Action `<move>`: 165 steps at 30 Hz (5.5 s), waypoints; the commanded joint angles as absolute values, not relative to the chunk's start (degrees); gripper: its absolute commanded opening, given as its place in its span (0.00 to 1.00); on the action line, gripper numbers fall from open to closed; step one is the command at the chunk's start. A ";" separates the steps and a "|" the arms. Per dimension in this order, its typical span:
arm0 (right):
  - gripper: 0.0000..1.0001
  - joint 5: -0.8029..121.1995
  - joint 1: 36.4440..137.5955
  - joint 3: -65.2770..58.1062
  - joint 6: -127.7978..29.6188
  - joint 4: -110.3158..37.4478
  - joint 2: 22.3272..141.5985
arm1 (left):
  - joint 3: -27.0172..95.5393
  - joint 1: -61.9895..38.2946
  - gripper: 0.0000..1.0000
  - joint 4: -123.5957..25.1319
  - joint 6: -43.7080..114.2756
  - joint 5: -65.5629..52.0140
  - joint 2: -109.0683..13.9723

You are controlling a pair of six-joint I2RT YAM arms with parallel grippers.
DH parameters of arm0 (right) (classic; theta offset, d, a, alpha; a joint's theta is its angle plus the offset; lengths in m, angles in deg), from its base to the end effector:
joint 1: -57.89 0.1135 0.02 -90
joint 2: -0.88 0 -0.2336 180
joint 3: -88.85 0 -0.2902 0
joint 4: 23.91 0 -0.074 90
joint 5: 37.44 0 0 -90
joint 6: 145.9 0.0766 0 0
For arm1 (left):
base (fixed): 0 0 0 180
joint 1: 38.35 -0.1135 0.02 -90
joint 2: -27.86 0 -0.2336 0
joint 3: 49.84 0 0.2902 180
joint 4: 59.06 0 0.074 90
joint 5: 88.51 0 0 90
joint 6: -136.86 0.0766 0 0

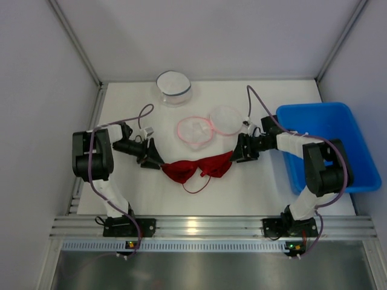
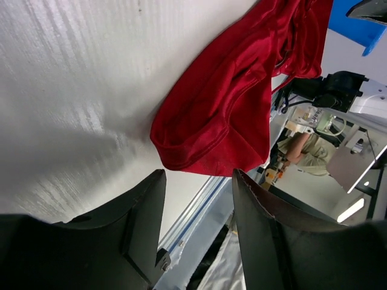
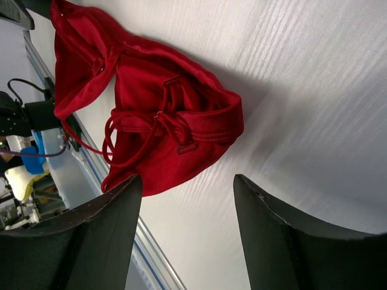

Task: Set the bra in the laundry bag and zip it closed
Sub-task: Adjust the bra at the center of the board, then pick up the bra from the center of the board.

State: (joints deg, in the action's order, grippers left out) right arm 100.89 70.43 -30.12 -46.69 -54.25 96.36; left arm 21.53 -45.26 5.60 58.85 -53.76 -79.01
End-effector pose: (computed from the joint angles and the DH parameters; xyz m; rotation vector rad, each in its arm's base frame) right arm 0.3144 0.1286 0.0688 -0.3365 2.5929 1.2561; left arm 0.3087 -0.0260 0.0527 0.0060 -2.7728 1.4703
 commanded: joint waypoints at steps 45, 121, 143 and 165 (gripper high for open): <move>0.66 107.05 74.15 -30.26 -37.45 -34.17 97.74 | 31.87 -42.48 0.00 6.84 48.89 -61.53 -73.04; 0.00 106.35 79.51 -33.34 -42.29 -35.31 99.76 | 38.55 -10.74 0.60 -29.13 9.03 -46.33 -72.27; 0.00 101.95 79.86 -32.90 -13.19 -36.37 100.72 | 40.49 29.76 0.80 -5.29 62.69 12.81 -64.86; 0.00 104.15 80.48 -33.78 -11.08 -34.52 99.14 | 36.19 33.99 0.70 -11.44 57.76 31.55 -81.13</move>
